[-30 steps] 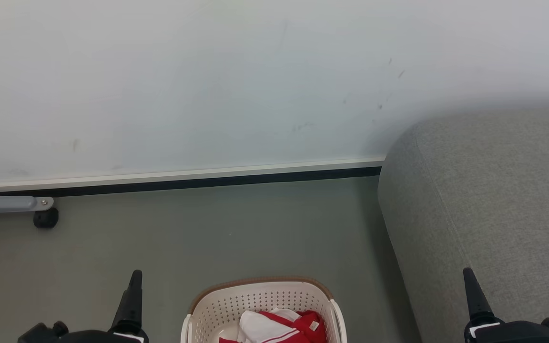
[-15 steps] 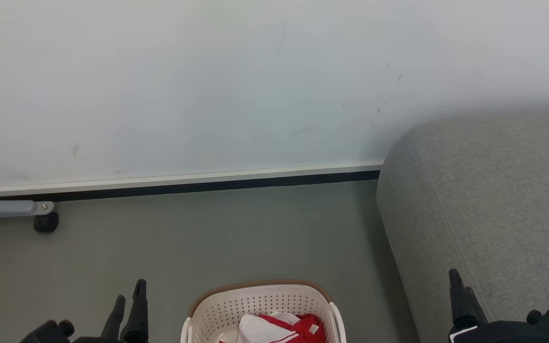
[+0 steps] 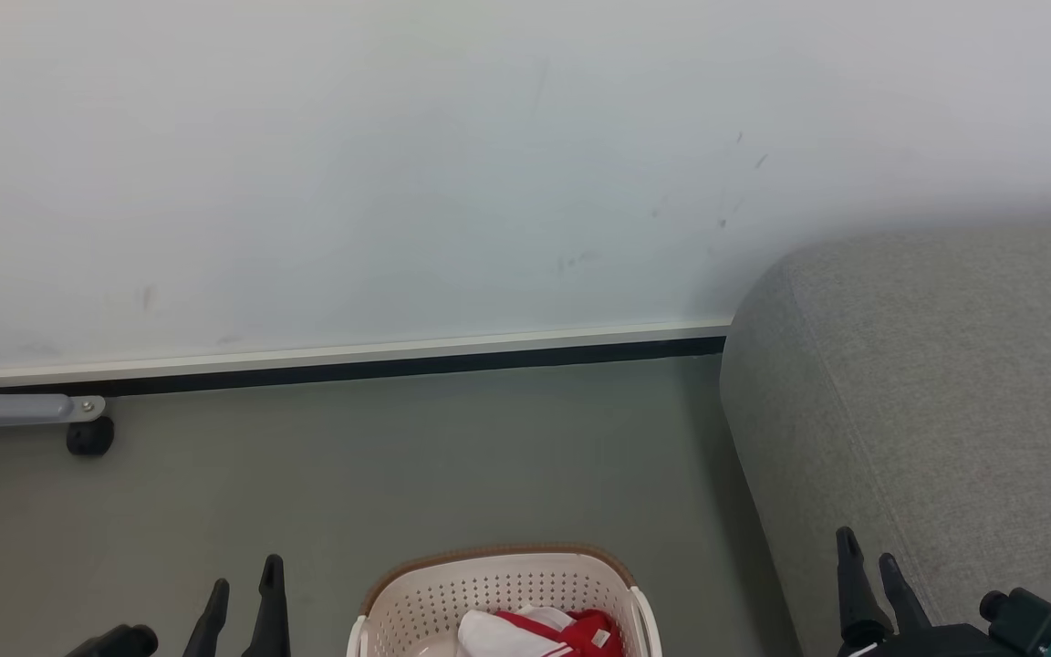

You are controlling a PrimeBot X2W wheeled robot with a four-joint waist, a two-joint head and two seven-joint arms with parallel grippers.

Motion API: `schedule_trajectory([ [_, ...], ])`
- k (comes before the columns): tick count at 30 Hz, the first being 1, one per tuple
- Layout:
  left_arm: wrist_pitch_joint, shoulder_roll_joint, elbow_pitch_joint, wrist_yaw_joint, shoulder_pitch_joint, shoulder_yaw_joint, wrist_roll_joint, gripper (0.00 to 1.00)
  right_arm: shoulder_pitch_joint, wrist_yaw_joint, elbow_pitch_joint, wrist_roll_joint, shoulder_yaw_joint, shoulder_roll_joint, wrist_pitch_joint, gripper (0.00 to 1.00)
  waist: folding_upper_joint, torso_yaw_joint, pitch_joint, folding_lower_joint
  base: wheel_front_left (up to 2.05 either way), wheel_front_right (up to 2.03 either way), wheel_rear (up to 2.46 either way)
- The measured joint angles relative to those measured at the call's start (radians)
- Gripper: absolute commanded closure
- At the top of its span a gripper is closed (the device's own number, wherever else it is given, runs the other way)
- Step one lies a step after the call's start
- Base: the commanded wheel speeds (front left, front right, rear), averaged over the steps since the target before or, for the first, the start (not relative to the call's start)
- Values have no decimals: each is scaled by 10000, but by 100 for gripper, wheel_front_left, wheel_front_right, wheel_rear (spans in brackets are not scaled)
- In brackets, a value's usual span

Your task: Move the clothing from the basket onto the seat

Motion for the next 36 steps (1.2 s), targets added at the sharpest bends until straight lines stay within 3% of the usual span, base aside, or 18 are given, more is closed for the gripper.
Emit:
schedule_trajectory([
  [36, -1162, -48, -307, 692, 693, -261, 4222, 0, 310, -755, -286, -4472, 1118, -140, -1162, 0, 0, -67, -263, 2, 0, 0, 0],
])
